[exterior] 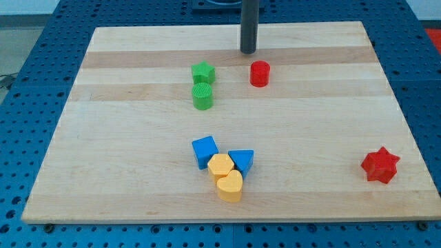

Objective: Push the red circle slightly to the down

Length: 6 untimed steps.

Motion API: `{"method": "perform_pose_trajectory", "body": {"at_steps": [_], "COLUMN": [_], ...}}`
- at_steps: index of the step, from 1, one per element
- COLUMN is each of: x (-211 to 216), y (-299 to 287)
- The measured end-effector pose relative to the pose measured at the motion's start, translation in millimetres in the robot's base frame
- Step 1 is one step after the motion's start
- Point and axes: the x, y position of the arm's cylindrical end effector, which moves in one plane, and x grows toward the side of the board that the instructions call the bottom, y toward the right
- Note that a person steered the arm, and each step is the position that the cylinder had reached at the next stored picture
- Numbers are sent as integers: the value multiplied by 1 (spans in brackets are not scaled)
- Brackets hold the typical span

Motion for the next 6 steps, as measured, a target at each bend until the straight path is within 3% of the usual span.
{"method": "perform_pose_trajectory", "body": {"at_steps": [1, 2, 4, 6], "x": [3, 43, 72, 31], "y": [2, 33, 36, 16]}}
